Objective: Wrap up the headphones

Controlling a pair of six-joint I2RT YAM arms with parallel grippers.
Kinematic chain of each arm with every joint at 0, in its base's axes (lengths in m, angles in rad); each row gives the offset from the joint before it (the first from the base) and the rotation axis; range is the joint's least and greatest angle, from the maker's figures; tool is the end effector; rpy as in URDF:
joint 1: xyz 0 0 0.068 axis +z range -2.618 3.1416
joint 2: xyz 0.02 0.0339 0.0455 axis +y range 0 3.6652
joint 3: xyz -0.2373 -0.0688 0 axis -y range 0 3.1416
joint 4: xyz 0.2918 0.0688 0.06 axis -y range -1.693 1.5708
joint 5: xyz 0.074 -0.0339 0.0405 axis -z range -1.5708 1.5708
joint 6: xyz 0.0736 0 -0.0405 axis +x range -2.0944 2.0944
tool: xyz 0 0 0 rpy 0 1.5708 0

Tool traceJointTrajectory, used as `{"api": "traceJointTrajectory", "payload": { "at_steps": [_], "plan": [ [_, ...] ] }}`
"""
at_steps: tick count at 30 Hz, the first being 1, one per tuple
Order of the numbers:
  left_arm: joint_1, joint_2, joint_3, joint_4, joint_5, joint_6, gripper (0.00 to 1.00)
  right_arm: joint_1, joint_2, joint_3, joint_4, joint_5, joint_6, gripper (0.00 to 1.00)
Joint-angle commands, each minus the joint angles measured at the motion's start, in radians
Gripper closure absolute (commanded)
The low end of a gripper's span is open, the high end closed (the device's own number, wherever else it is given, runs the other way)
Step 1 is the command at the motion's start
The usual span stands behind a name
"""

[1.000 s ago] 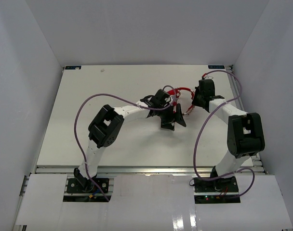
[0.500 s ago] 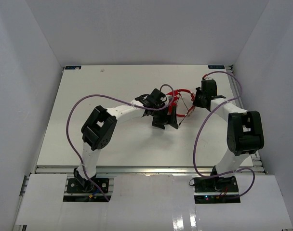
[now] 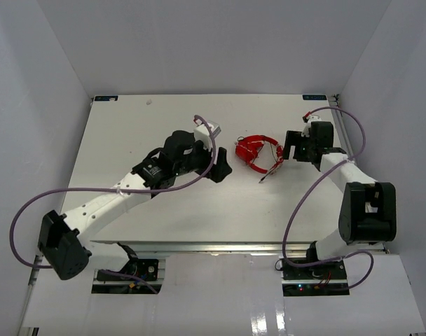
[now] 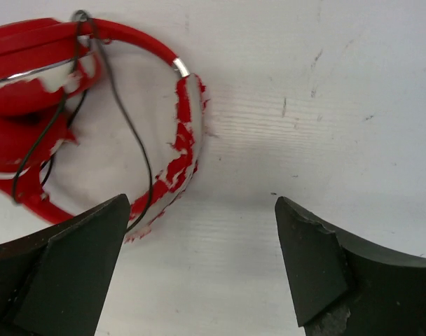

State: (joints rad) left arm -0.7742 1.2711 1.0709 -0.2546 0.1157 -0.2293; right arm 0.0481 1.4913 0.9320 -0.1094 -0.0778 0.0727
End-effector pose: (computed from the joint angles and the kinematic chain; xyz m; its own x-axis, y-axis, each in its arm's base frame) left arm 0.2658 -0.2717 0.2764 -0.4806 0.1541 -0.8633 0.6771 0.6908 -0.2536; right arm 0.3952 0.0248 0.1547 -0.6255 0.0424 -0.7791 -0.0636 0.9924 0.1050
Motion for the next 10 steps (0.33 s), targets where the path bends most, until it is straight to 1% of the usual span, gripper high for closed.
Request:
{"api": "traceJointTrajectory", "payload": {
  "at_steps": [1, 4, 6, 10],
  "plan": [
    [0.006, -0.148, -0.155, 0.092, -0.093, 0.037, 0.02, -0.001, -0.239, -0.084, -0.055, -0.088, -0.145, 0.10],
    [0.006, -0.270, -0.232, 0.120, -0.080, 0.024, 0.02, 0.000, -0.382, -0.140, -0.070, -0.075, -0.124, 0.10],
    [0.007, -0.327, -0.294, 0.133, -0.068, 0.010, 0.02, 0.001, -0.496, -0.194, -0.066, -0.026, -0.112, 0.10],
    [0.008, -0.452, -0.372, 0.160, -0.054, -0.013, 0.02, 0.001, -0.634, -0.246, -0.085, -0.009, -0.111, 0.10]
  ]
}}
